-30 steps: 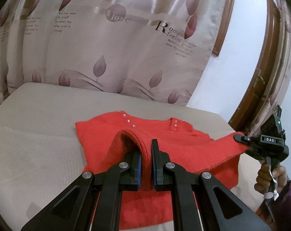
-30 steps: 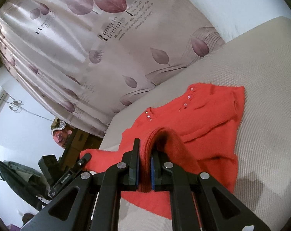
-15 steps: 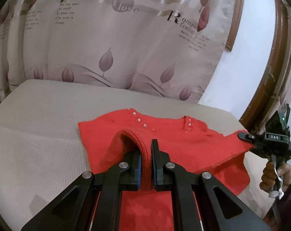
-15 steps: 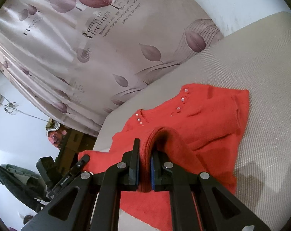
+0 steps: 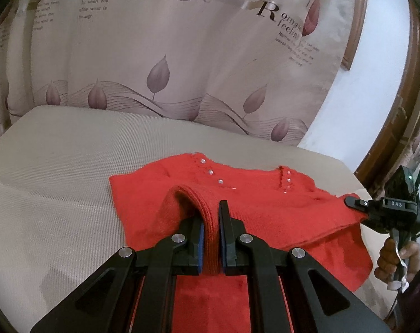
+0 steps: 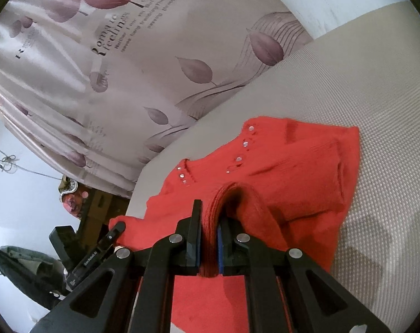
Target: Fold small clothes
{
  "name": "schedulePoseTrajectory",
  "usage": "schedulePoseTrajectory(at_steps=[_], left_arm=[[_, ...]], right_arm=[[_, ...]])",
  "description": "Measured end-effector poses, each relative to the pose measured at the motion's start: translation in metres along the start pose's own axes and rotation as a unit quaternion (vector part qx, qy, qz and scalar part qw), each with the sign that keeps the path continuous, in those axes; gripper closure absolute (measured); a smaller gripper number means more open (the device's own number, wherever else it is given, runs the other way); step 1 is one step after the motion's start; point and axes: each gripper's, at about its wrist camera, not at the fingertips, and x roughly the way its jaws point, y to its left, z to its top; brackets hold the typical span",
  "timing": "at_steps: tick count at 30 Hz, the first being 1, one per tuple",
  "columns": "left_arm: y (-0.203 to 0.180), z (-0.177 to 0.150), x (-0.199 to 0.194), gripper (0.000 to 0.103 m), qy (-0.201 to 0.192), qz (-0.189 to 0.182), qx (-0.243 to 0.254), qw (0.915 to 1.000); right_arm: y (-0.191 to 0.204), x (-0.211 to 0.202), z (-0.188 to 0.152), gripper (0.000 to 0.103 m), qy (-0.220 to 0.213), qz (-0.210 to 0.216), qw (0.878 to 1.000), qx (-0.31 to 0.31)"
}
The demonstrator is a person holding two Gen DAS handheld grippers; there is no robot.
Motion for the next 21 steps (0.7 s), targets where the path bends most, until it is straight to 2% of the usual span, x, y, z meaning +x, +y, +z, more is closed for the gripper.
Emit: schedulePoseTrajectory(at_steps=[21], left_arm=[[0.014,0.009,0.039,0.094,0.021,0.007,-0.021,0.9995]], right_arm=[[-0.02,0.024,0.014,0.095,0.008,0.001,1.0,0.014]])
